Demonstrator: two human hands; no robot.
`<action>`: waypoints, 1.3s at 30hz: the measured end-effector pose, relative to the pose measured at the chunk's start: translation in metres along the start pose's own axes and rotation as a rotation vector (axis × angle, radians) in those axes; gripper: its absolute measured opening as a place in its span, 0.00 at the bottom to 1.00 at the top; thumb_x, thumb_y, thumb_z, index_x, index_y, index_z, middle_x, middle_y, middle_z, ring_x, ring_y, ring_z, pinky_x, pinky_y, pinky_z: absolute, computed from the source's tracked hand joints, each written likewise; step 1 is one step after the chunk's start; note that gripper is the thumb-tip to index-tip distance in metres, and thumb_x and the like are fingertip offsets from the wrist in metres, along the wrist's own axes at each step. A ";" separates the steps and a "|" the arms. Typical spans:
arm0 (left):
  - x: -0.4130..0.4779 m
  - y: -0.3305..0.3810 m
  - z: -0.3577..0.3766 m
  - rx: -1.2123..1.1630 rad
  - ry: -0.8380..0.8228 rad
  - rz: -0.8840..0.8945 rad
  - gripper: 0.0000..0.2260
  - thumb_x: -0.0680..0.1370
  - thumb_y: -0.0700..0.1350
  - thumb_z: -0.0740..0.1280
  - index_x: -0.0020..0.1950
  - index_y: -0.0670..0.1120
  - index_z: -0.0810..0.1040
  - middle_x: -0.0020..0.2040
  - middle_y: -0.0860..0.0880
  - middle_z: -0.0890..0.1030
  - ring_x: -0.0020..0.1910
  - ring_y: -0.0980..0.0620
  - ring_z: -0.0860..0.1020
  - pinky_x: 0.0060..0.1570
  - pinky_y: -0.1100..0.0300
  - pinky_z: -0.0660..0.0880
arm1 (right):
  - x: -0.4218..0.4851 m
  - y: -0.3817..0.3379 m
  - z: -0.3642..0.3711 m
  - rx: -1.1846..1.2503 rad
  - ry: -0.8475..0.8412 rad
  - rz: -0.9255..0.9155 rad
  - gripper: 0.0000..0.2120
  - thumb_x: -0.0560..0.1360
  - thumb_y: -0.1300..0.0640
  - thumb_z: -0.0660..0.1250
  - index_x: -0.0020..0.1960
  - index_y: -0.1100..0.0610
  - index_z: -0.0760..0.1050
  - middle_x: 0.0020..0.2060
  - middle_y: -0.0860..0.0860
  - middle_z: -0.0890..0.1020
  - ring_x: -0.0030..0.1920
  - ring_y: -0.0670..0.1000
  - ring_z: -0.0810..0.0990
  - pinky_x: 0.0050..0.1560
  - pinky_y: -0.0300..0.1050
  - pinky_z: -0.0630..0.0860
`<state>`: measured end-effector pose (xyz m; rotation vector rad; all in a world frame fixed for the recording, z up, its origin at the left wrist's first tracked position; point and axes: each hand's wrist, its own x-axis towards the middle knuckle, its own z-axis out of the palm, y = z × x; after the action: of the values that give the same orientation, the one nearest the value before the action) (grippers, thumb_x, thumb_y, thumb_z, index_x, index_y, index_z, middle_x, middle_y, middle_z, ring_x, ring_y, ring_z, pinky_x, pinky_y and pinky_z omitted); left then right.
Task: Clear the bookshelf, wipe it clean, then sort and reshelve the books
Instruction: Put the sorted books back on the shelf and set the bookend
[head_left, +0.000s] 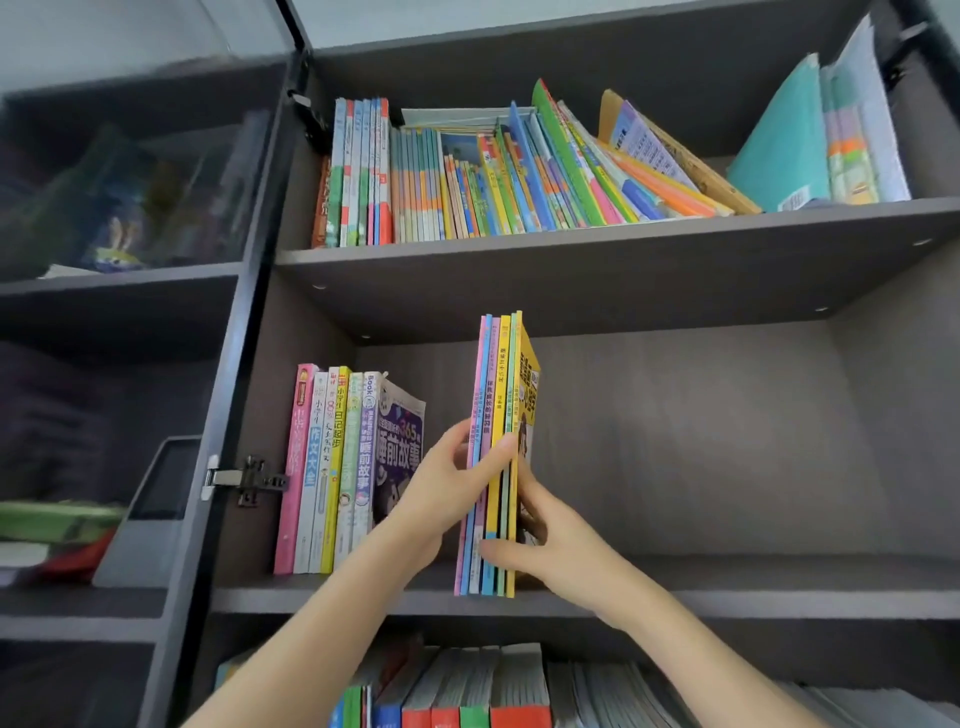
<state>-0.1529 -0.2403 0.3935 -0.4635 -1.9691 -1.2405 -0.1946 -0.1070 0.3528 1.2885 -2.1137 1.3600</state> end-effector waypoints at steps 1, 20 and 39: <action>-0.002 -0.003 -0.004 -0.021 -0.019 0.014 0.19 0.76 0.56 0.65 0.66 0.57 0.70 0.56 0.55 0.79 0.54 0.56 0.80 0.53 0.57 0.79 | 0.000 0.001 -0.001 0.014 -0.002 -0.004 0.37 0.74 0.54 0.71 0.73 0.36 0.54 0.61 0.35 0.74 0.58 0.37 0.76 0.52 0.34 0.77; -0.010 -0.011 -0.018 -0.089 -0.066 0.012 0.10 0.78 0.56 0.62 0.59 0.63 0.72 0.53 0.56 0.82 0.54 0.56 0.81 0.55 0.56 0.78 | -0.009 -0.017 0.013 -0.285 0.184 -0.051 0.50 0.78 0.64 0.63 0.67 0.31 0.24 0.58 0.34 0.64 0.50 0.35 0.73 0.58 0.37 0.74; -0.010 -0.016 -0.022 -0.151 -0.041 0.008 0.12 0.82 0.51 0.56 0.59 0.55 0.77 0.53 0.54 0.83 0.55 0.58 0.80 0.58 0.59 0.74 | 0.015 -0.042 0.027 -0.548 0.414 -0.093 0.18 0.76 0.49 0.66 0.62 0.49 0.63 0.61 0.46 0.72 0.51 0.44 0.78 0.44 0.33 0.76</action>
<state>-0.1480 -0.2661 0.3821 -0.5752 -1.9131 -1.3916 -0.1635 -0.1430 0.3726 0.7904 -1.9121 0.8268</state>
